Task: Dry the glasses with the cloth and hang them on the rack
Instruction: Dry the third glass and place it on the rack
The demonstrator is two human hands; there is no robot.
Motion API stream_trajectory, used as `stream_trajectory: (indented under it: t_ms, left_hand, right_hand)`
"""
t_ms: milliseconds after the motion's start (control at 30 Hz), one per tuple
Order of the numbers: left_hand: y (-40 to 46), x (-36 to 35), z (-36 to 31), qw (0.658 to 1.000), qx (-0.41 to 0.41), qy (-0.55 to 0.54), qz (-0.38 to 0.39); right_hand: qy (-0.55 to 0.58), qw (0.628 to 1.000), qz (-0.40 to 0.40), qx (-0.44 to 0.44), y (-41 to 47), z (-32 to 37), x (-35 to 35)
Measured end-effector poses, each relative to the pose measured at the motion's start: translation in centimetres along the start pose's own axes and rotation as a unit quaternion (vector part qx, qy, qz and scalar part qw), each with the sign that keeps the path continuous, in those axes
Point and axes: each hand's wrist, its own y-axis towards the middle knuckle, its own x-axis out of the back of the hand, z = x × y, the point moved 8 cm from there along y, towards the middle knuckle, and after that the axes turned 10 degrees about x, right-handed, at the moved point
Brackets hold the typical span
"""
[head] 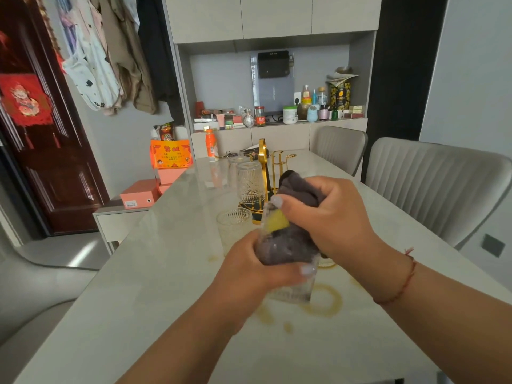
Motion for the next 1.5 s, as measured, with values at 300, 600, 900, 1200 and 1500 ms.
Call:
stream_trajectory:
  t_ms: [300,600,900,1200,1500]
  left_hand:
    - [0.1,0.7,-0.8,0.993,-0.009,0.107,-0.043]
    - [-0.9,-2.3,-0.2,0.959,0.031,-0.161,0.231]
    - [0.1,-0.3,-1.3,0.997,-0.020,0.078,0.010]
    - [0.3,1.2,0.5,0.998,0.049,0.022,0.023]
    - [0.1,3.8,-1.4,0.971,-0.061,-0.192,-0.126]
  right_hand:
    - [-0.120,0.991,0.009,0.060,0.1,1.1,-0.4]
    - [0.195,0.980,0.037,0.027,0.2,0.3,-0.6]
    - [-0.069,0.979,0.065,0.181,-0.7,2.1,-0.7]
    - [0.196,0.954,-0.216,-0.069,-0.6,-0.6,3.9]
    - [0.295,0.870,-0.286,-0.273,-9.7,-4.1,0.6]
